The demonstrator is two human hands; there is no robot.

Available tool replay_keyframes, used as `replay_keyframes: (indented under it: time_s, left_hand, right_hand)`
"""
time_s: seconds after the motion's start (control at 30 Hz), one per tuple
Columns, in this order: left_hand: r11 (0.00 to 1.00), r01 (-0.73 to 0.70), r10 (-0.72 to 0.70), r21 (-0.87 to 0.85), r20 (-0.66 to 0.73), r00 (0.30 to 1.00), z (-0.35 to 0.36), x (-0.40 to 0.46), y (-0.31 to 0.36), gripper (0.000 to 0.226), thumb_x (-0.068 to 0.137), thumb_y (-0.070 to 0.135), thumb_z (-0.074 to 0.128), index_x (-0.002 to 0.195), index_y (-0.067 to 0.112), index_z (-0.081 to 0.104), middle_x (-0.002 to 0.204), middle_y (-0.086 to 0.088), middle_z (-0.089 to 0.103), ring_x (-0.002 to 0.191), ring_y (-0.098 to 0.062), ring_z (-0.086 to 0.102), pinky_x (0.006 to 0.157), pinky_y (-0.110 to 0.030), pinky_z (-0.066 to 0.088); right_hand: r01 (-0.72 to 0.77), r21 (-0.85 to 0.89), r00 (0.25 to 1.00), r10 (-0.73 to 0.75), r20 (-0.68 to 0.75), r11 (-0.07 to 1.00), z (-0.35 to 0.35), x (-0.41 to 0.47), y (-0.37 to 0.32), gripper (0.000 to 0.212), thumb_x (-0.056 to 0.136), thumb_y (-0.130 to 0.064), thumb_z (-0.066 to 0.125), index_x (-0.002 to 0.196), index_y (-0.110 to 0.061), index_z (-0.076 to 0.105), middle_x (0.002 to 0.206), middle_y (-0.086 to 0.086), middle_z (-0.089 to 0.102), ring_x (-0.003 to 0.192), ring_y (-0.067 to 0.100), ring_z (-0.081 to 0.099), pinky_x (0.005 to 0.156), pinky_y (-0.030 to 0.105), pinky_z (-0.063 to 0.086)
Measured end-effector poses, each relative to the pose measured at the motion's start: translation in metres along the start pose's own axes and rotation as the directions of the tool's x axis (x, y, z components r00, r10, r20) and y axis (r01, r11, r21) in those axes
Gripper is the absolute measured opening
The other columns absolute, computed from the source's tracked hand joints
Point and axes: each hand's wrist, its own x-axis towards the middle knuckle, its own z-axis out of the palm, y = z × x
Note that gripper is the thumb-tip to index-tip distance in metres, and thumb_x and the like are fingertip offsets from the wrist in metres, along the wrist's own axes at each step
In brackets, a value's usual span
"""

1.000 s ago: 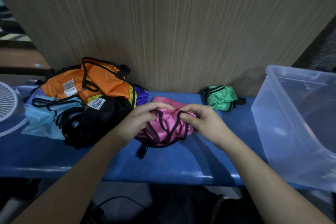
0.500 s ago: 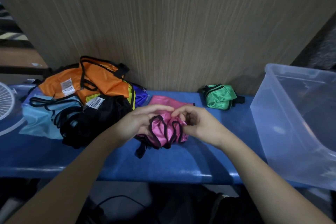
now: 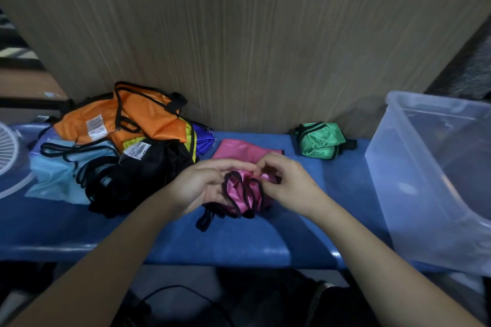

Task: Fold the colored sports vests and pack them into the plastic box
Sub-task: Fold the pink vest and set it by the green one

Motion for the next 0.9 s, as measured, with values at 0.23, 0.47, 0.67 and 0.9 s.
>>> replay_keyframes:
  time_s: [0.23, 0.47, 0.67, 0.9]
  left_hand:
    - [0.956, -0.094, 0.118, 0.277, -0.072, 0.99, 0.01, -0.001, -0.001, 0.071, 0.09, -0.022, 0.027, 0.101, 0.025, 0.079, 0.112, -0.001, 0.075, 0.097, -0.021, 0.069, 0.081, -0.035, 0.058]
    - [0.862, -0.137, 0.221, 0.489, -0.118, 0.968, 0.013, 0.002, -0.004, 0.033, 0.089, -0.016, 0.058, 0.097, 0.012, 0.074, 0.088, -0.003, 0.069, 0.063, -0.006, 0.055, 0.062, -0.021, 0.043]
    - [0.788, -0.178, 0.281, 0.589, -0.087, 0.956, 0.005, 0.003, -0.008, 0.027, 0.085, -0.007, 0.068, 0.089, 0.02, 0.072, 0.1, 0.002, 0.071, 0.087, -0.012, 0.067, 0.079, -0.025, 0.051]
    - [0.395, -0.3, 0.544, 0.868, 0.042, 0.838, 0.003, 0.002, -0.003, 0.013, 0.08, 0.03, 0.066, 0.083, 0.019, 0.061, 0.122, 0.012, 0.055, 0.119, -0.007, 0.051, 0.098, -0.016, 0.035]
  right_hand:
    - [0.008, 0.011, 1.0, -0.008, -0.024, 1.0, 0.003, 0.0, 0.0, 0.015, 0.071, -0.006, 0.059, 0.079, -0.019, 0.062, 0.084, -0.008, 0.056, 0.076, 0.003, 0.054, 0.068, 0.012, 0.037]
    - [-0.013, -0.024, 1.0, 0.013, 0.007, 1.0, 0.006, -0.001, -0.002, 0.015, 0.068, -0.013, 0.056, 0.077, -0.025, 0.057, 0.087, -0.001, 0.06, 0.083, 0.015, 0.058, 0.073, 0.025, 0.046]
    - [-0.015, -0.057, 0.997, 0.02, 0.074, 0.998, 0.001, -0.003, -0.009, 0.017, 0.072, -0.003, 0.063, 0.078, -0.017, 0.056, 0.078, -0.007, 0.058, 0.073, 0.003, 0.051, 0.066, 0.011, 0.035]
    - [-0.085, -0.028, 0.996, 0.085, -0.031, 0.996, -0.008, -0.004, -0.013, 0.024, 0.074, 0.003, 0.054, 0.076, -0.02, 0.049, 0.057, -0.011, 0.049, 0.056, 0.009, 0.043, 0.056, 0.021, 0.034]
